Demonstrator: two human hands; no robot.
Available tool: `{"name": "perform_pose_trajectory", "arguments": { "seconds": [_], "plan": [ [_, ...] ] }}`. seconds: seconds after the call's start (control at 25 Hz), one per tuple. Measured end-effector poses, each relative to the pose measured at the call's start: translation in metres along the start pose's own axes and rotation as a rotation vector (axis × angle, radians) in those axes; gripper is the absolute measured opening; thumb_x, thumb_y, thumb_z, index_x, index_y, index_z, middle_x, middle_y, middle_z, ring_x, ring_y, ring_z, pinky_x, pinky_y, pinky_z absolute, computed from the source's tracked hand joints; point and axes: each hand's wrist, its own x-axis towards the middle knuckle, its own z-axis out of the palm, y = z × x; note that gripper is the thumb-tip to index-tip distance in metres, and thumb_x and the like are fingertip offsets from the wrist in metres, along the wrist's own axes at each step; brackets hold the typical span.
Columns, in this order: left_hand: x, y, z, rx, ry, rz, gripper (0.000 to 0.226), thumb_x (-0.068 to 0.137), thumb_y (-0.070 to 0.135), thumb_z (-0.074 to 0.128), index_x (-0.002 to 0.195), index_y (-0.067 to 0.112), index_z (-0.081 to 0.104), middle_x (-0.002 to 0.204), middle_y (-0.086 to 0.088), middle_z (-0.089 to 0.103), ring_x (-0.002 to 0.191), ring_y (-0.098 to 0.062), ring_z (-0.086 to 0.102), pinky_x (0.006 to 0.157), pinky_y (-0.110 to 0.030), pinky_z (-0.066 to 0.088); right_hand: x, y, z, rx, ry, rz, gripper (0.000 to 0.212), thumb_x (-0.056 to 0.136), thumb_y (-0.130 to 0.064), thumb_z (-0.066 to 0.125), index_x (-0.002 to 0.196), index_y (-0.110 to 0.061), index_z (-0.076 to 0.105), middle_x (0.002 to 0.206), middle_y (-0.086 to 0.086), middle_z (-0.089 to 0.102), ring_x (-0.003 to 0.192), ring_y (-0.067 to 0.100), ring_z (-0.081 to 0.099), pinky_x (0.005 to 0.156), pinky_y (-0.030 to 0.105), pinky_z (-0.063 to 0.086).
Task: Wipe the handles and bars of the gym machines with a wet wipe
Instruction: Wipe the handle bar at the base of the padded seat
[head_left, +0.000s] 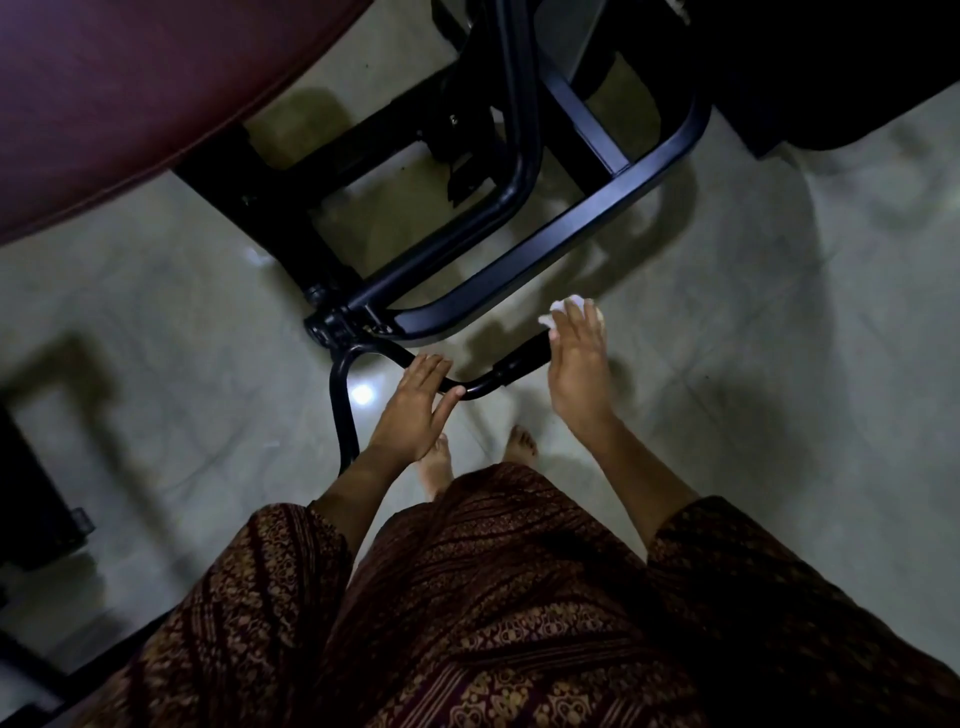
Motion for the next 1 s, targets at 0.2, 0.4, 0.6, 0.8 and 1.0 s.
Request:
{"name": "perform_pose_trajectory", "arguments": {
  "seconds": [0.2, 0.4, 0.6, 0.8, 1.0],
  "plan": [
    [0.000, 0.002, -0.001, 0.002, 0.012, 0.009, 0.049, 0.097, 0.031, 0.043, 0.139, 0.008, 0.038, 0.149, -0.009, 0.032, 0.142, -0.019, 0.014, 0.108, -0.019, 0.010, -0.022, -0.028, 0.003, -0.249, -0.329, -0.519, 0.045, 0.090, -0.013, 0.026, 0.122, -0.003, 0.057, 0.124, 0.015, 0.057, 0.125, 0.030, 0.046, 0.111, 0.048, 0.024],
    [-0.001, 0.002, -0.003, -0.011, -0.008, 0.002, 0.049, 0.097, 0.031, 0.043, 0.139, 0.007, 0.037, 0.149, -0.010, 0.032, 0.143, -0.019, 0.013, 0.110, -0.021, 0.010, 0.018, 0.007, -0.020, -0.282, -0.225, -0.190, 0.039, 0.096, -0.008, 0.031, 0.130, -0.008, 0.049, 0.137, 0.013, 0.046, 0.136, 0.027, 0.030, 0.117, 0.046, 0.011],
    [-0.001, 0.003, -0.003, -0.012, -0.005, 0.001, 0.049, 0.097, 0.031, 0.043, 0.139, 0.007, 0.038, 0.149, -0.010, 0.031, 0.143, -0.019, 0.012, 0.110, -0.021, 0.010, -0.021, -0.008, 0.006, -0.143, -0.142, -0.354, 0.036, 0.091, -0.005, 0.042, 0.125, -0.001, 0.054, 0.131, 0.017, 0.054, 0.128, 0.036, 0.043, 0.106, 0.054, 0.033],
    [0.000, 0.003, -0.003, -0.013, -0.004, -0.004, 0.049, 0.097, 0.031, 0.043, 0.139, 0.008, 0.038, 0.149, -0.009, 0.031, 0.143, -0.018, 0.012, 0.108, -0.018, 0.008, -0.003, 0.016, 0.000, -0.050, -0.095, -0.178, 0.041, 0.098, -0.013, 0.029, 0.134, -0.007, 0.047, 0.144, 0.013, 0.040, 0.138, 0.030, 0.029, 0.110, 0.043, 0.033],
    [0.000, 0.002, -0.002, -0.013, -0.001, -0.008, 0.048, 0.096, 0.032, 0.043, 0.138, 0.009, 0.039, 0.149, -0.009, 0.032, 0.143, -0.018, 0.012, 0.109, -0.020, 0.010, -0.004, -0.029, 0.008, 0.458, 0.106, 0.395, 0.042, 0.099, -0.009, 0.038, 0.140, -0.001, 0.033, 0.153, 0.015, 0.017, 0.143, 0.030, 0.010, 0.109, 0.016, 0.013]
  ]
}}
